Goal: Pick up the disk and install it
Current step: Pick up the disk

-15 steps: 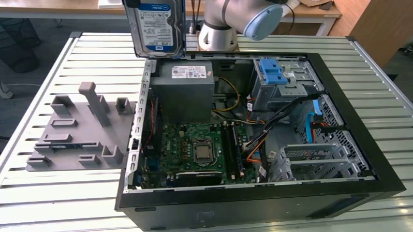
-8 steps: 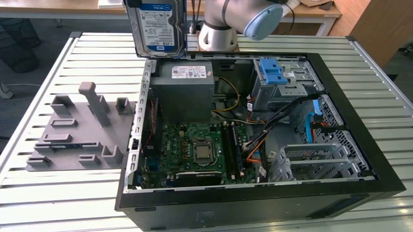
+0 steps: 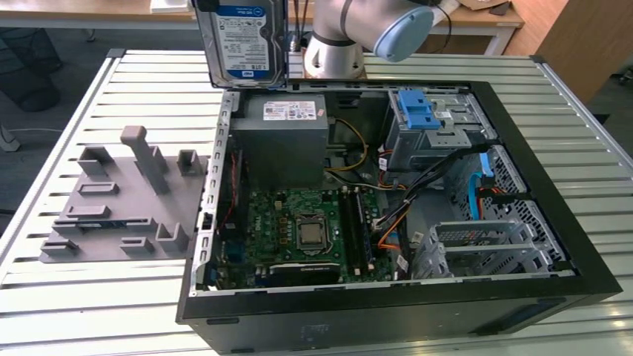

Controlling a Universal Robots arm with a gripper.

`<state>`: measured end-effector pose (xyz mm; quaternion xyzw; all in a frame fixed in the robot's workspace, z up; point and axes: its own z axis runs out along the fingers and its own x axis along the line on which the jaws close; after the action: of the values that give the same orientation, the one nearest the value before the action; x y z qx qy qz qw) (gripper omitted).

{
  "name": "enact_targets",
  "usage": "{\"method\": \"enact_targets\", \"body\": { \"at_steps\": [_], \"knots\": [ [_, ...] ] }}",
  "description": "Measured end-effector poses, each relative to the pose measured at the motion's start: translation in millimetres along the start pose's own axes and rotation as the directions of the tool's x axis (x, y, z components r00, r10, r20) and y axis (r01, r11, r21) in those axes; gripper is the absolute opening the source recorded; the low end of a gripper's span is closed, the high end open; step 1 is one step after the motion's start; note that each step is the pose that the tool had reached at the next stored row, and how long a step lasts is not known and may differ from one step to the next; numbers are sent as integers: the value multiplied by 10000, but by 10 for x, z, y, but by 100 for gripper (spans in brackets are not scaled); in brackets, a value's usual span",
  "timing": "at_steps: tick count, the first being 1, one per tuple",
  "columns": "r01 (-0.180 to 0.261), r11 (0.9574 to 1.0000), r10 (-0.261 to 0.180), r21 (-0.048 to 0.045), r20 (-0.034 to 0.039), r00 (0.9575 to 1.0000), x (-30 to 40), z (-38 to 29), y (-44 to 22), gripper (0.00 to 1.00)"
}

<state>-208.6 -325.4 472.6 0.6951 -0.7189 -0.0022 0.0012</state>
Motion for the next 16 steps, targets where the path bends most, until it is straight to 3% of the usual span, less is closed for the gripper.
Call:
{"method": "enact_targets", "body": {
  "at_steps": [16],
  "knots": [
    [0, 10000, 0, 0, 0, 10000, 17, 0, -37, 36]
  ]
}}
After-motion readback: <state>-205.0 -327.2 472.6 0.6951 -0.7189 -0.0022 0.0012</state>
